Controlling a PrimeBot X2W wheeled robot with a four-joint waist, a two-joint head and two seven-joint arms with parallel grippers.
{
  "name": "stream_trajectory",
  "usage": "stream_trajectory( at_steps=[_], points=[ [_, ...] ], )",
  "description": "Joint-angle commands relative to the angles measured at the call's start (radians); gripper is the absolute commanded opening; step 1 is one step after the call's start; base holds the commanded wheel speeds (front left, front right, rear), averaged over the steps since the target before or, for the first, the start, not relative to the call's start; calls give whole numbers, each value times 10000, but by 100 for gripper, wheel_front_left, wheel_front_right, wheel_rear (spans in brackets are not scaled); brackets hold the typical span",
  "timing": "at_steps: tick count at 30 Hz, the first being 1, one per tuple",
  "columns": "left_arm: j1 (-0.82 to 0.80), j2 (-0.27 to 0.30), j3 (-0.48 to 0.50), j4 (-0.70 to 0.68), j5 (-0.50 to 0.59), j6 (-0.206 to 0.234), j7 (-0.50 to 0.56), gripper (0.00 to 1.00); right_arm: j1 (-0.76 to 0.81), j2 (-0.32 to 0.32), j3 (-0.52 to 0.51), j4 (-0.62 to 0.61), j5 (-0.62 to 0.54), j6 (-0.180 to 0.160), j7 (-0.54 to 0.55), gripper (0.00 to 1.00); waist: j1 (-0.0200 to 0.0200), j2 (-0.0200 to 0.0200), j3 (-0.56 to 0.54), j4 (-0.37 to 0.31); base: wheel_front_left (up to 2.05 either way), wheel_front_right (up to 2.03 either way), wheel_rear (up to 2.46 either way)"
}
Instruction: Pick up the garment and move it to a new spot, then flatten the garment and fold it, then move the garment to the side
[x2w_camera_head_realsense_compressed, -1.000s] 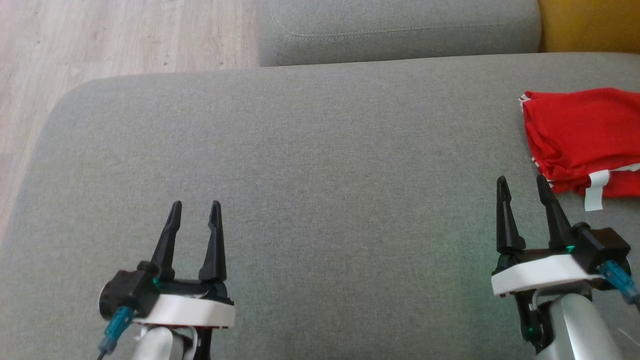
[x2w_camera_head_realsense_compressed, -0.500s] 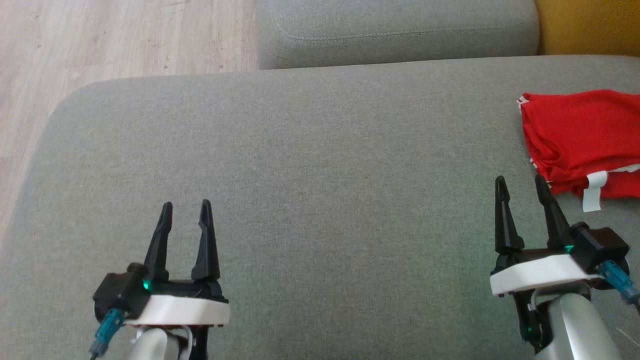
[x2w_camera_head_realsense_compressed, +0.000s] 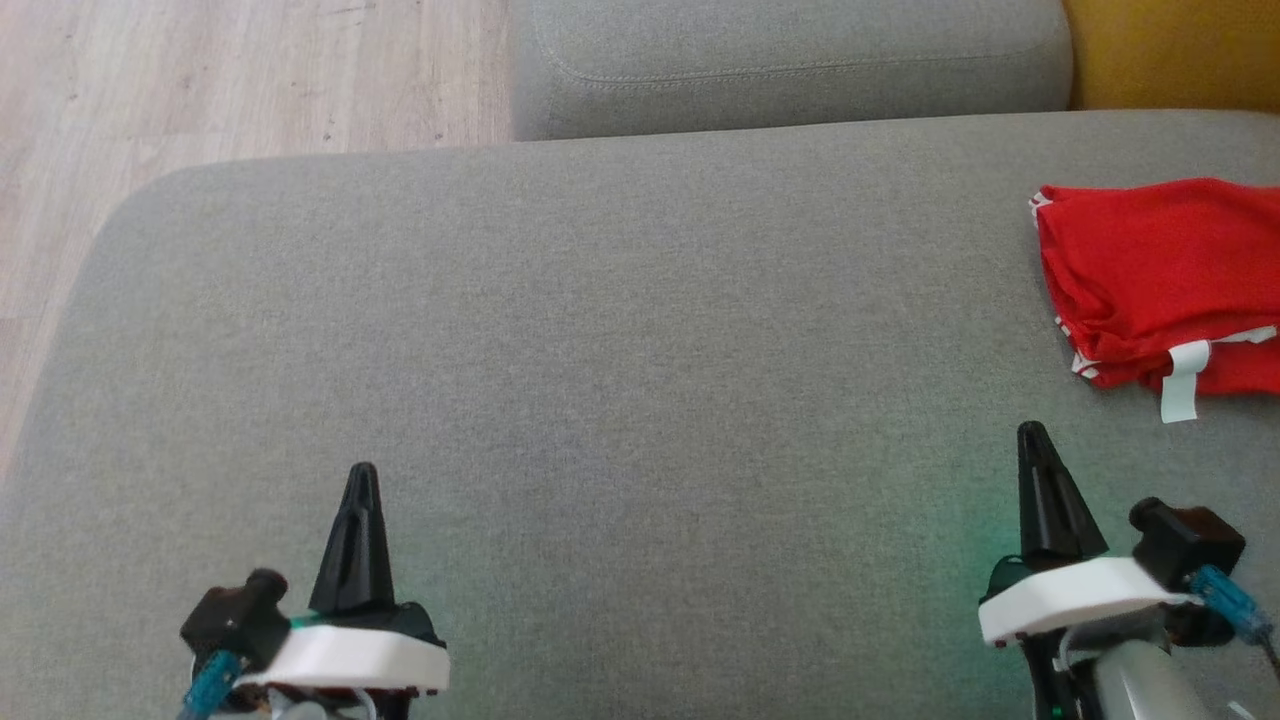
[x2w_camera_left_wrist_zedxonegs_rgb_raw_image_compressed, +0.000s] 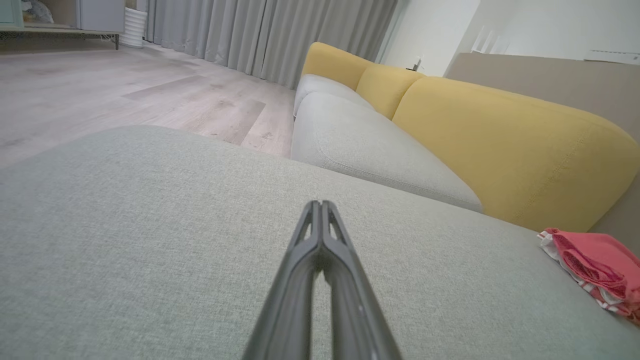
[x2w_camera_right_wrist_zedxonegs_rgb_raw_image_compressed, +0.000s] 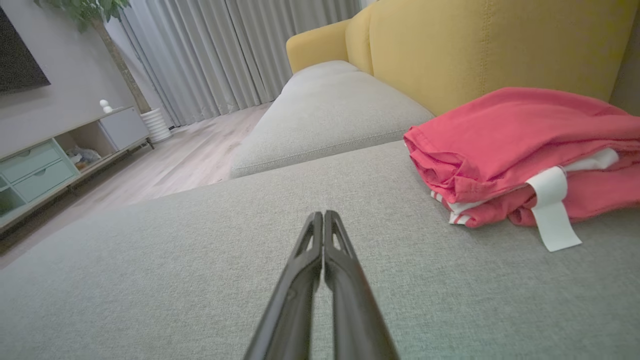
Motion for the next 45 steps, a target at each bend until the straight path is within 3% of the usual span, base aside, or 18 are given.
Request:
stream_trajectory(
  at_steps=[1, 45],
  points=[
    [-414, 6, 123, -298, -226, -34, 75, 0, -465, -10, -50, -380, 286, -1, 53, 0, 0, 0, -3, 1, 0, 0, 0],
    [-562, 27, 992, -357, -4571, -200, 1341, 0, -485, -27, -444, -689, 5233, -4, 1294, 0, 0, 0, -129, 0, 0, 0, 0]
  ],
)
